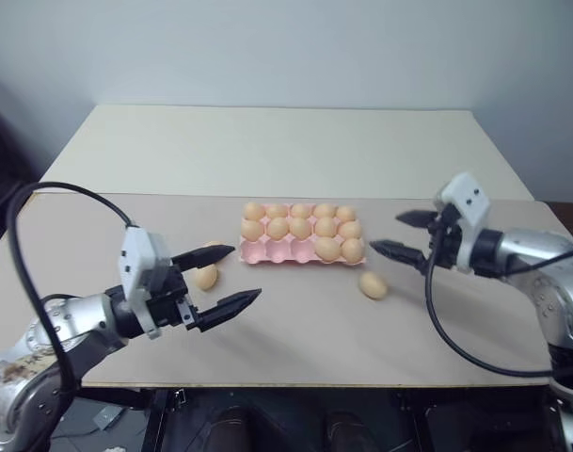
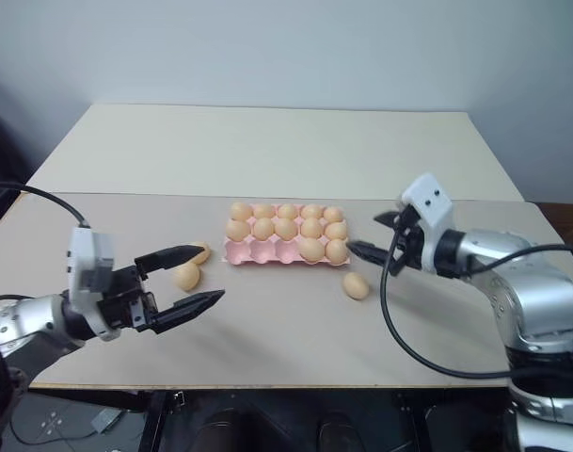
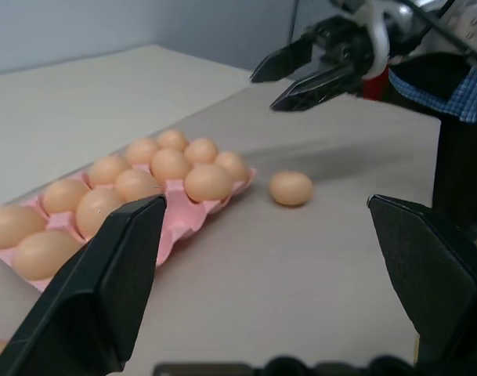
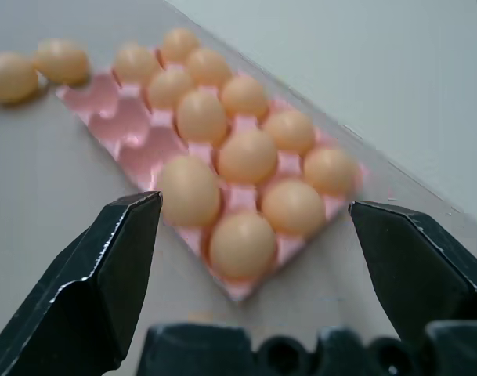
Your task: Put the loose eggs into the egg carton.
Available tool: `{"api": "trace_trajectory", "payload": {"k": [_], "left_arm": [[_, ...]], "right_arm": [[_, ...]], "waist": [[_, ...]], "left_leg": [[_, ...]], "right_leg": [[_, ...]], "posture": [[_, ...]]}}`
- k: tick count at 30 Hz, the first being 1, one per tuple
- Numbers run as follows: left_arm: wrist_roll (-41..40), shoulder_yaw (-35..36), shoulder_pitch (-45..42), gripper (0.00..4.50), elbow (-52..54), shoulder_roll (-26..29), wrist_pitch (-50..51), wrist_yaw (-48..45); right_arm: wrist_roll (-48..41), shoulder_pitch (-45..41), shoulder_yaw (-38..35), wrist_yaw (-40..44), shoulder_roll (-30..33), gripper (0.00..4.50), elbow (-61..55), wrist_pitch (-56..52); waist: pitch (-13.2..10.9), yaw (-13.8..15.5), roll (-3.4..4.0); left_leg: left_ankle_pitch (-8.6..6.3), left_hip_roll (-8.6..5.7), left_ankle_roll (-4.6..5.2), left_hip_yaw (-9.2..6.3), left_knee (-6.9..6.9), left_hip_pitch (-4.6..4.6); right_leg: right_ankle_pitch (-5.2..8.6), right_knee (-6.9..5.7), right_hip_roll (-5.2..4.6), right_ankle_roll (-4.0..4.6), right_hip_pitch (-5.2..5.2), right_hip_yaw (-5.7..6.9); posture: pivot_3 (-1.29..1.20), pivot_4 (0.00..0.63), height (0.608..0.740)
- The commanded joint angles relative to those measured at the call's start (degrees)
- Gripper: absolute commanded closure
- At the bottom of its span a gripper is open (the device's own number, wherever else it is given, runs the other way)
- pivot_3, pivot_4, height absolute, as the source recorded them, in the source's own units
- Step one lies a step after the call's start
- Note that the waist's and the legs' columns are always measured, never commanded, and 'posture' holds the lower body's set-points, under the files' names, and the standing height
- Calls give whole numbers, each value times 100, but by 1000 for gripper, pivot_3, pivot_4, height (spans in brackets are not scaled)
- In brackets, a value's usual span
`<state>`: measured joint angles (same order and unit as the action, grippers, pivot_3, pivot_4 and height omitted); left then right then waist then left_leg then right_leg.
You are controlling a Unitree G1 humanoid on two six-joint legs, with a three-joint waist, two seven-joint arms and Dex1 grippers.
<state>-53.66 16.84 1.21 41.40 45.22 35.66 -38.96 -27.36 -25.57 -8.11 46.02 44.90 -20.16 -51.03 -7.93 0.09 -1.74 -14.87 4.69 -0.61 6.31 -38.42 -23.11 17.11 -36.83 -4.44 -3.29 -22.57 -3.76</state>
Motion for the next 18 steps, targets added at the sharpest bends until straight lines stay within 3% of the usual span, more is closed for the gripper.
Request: {"api": "trace_trajectory", "payload": {"k": [1, 8, 18], "left_arm": [[464, -462, -238, 0, -192, -101, -263, -171], [627, 53, -25, 0, -673, 81, -412, -579], [758, 108, -72, 0, -877, 236, -426, -1043]], "right_arm": [[-364, 829, -428, -158, 271, 36, -1035, -725], [-1213, 1880, -2579, 496, 926, 36, -1495, -865], [-1195, 2985, -3741, 1626, 1667, 36, -893, -324]], "waist": [[0, -28, -1], [-3, -34, 3], [-2, 23, 2]], "left_leg": [[0, 1, 0, -2, 0, 6], [-1, 0, 2, -2, 1, 4], [-3, -1, 5, -3, 2, 21]], "right_leg": [[0, 0, 2, 1, 7, 0], [0, 6, 1, 0, 8, -4], [2, 12, 1, 1, 29, -3]], "posture": [[0, 150, 740], [0, 150, 740], [0, 150, 740]]}}
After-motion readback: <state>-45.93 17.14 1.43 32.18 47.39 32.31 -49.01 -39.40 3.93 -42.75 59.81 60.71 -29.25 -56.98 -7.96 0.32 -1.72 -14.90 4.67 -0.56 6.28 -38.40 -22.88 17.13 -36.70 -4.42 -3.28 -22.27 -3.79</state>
